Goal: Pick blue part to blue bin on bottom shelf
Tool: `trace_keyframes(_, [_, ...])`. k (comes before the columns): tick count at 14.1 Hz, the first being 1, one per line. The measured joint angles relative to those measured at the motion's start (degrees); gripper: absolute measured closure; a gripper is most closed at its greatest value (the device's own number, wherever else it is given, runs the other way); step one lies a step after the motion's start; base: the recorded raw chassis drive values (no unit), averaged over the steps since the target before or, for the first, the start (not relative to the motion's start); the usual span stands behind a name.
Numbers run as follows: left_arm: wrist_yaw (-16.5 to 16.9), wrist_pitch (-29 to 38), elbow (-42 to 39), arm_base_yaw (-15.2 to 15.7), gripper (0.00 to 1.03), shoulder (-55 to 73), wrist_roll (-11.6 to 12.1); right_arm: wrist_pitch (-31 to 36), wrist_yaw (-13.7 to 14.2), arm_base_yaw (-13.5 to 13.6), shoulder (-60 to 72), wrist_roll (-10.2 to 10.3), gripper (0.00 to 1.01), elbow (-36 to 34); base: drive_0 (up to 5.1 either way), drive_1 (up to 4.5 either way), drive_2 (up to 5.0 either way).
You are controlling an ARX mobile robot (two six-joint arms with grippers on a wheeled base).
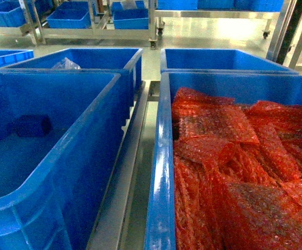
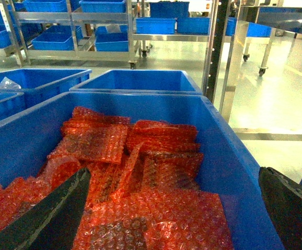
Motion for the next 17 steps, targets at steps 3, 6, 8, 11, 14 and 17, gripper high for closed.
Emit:
trace_keyframes(3, [2.1,-0.1,-4.2,1.9,0.61,-3.1,-0.8,0.0,0.0,0.0,0.0,0.0,0.03,0.0,0.0,0.00,0.0])
trace_keyframes(6, [3.4,-0.5,-6.4,3.1,0.81,-6.6,-0.8,0.0,0.0,0.0,0.0,0.0,0.03,0.0,0.0,0.00,0.0])
trace_keyframes(8, [4.2,-1.2,-7.7,4.0,0.94,-8.4,-0.8,0.0,0.0,0.0,0.0,0.0,0.03,0.0,0.0,0.00,0.0])
trace_keyframes(11, [8.6,-2.9,-10.0,9.2,1.01,-11.6,-0.9,0.0,0.0,0.0,0.0,0.0,0.03,0.0,0.0,0.00,0.0])
trace_keyframes(14, [9.4,-4.7,-11.5,8.9,1.01,-15.6,-1.0,0.0,0.0,0.0,0.0,0.0,0.03,0.0,0.0,0.00,0.0])
trace_keyframes(17, [9.4,-10.3,-14.0,8.9,1.01,-23.8,-1.0,0.0,0.0,0.0,0.0,0.0,0.03,0.0,0.0,0.00,0.0])
